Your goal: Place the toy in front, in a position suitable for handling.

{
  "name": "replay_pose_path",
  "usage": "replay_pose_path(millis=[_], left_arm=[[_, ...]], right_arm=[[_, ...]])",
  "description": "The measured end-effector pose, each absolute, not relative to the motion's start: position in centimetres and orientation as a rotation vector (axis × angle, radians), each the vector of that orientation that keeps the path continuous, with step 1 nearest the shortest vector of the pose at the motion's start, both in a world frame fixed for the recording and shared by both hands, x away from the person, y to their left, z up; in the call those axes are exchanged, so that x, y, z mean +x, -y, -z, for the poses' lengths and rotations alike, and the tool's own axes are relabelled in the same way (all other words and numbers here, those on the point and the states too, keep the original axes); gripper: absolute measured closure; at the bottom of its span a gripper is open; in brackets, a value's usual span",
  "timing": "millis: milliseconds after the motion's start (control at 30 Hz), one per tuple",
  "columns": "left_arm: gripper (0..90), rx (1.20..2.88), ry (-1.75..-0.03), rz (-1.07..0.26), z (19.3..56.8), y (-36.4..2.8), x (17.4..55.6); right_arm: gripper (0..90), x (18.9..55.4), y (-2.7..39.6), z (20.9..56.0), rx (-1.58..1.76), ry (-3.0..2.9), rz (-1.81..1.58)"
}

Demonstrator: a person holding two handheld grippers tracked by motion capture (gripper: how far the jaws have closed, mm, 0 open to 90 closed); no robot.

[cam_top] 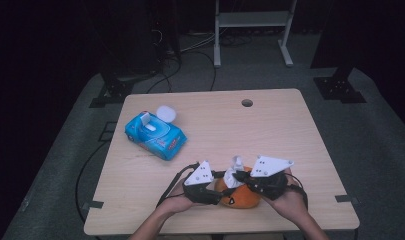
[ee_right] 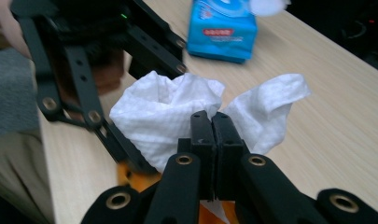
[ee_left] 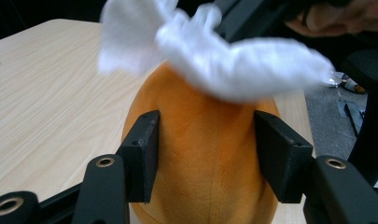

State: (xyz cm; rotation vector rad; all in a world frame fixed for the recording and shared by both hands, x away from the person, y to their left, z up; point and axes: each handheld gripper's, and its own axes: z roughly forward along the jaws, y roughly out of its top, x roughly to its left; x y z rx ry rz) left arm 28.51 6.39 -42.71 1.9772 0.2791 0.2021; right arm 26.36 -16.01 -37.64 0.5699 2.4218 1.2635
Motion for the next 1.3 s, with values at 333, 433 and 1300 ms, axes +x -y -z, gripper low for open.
replay_pose_path(millis=[333,433,1300], left_arm=[[43.4,1.995,-0.265,-0.21,43.1,-6.7,28.6],[42.5,1.988,-0.282,-0.197,43.4,-7.1,28.9],[41.7,2.021,-0.288,-0.209,43.3,-7.0,28.7]], right_arm=[[88.3,26.7,16.3,37.6,0.565,-2.414,-1.233],[88.3,27.3,18.8,37.6,0.641,-2.39,-1.234],[64.3,26.1,16.8,38.9,0.421,-2.502,-1.271]])
